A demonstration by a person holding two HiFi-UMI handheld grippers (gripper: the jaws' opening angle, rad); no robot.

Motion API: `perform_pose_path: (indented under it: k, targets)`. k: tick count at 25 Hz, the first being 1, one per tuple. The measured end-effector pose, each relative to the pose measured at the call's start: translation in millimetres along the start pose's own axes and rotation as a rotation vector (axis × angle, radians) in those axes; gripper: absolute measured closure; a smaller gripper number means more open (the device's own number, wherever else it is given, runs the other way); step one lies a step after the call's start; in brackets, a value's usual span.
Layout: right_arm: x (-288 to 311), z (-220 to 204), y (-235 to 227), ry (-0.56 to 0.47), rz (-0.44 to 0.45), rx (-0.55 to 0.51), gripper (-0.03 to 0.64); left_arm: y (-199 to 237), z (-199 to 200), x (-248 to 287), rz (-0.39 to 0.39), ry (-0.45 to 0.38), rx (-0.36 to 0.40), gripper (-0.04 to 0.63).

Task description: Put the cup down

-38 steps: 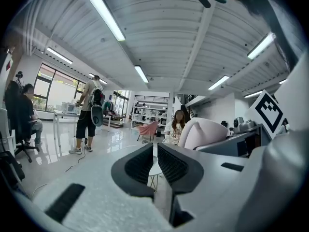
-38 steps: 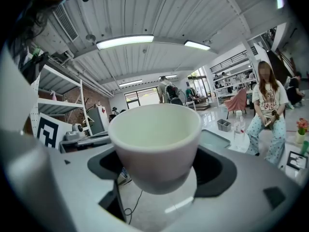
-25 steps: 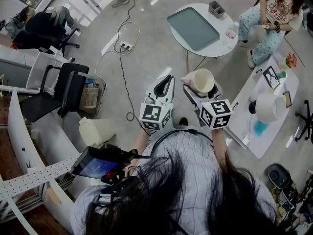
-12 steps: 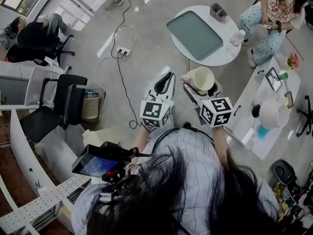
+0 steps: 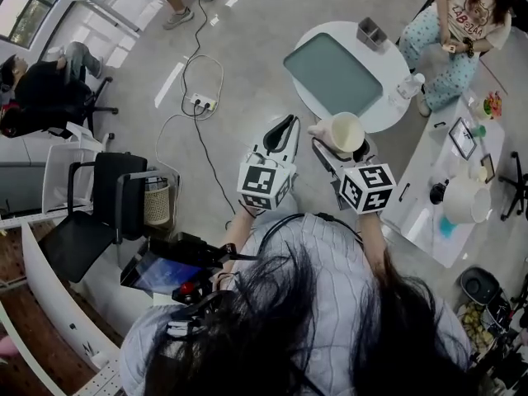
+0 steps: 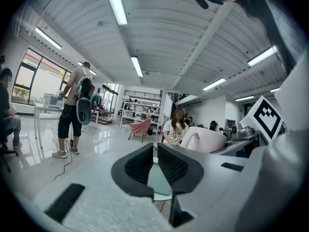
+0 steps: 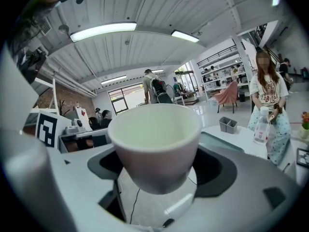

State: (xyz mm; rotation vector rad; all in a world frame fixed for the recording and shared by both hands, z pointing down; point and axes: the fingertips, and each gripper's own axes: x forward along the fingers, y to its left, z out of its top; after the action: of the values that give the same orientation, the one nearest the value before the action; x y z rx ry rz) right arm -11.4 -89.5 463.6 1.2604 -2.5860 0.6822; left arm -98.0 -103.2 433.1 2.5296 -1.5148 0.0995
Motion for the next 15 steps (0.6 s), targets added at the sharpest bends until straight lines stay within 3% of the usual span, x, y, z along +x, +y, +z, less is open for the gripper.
perform_pose_path:
  k: [9, 15]
  targets:
    - [53, 6, 7, -0.012, -0.062, 0.038, 0.204, 50, 3, 23, -0.078, 0.014, 0.007, 0.557]
    - [66, 6, 5, 0.007, -0.102, 0.04, 0.204, 71, -2, 30, -0.09, 0.025, -0.019, 0.557]
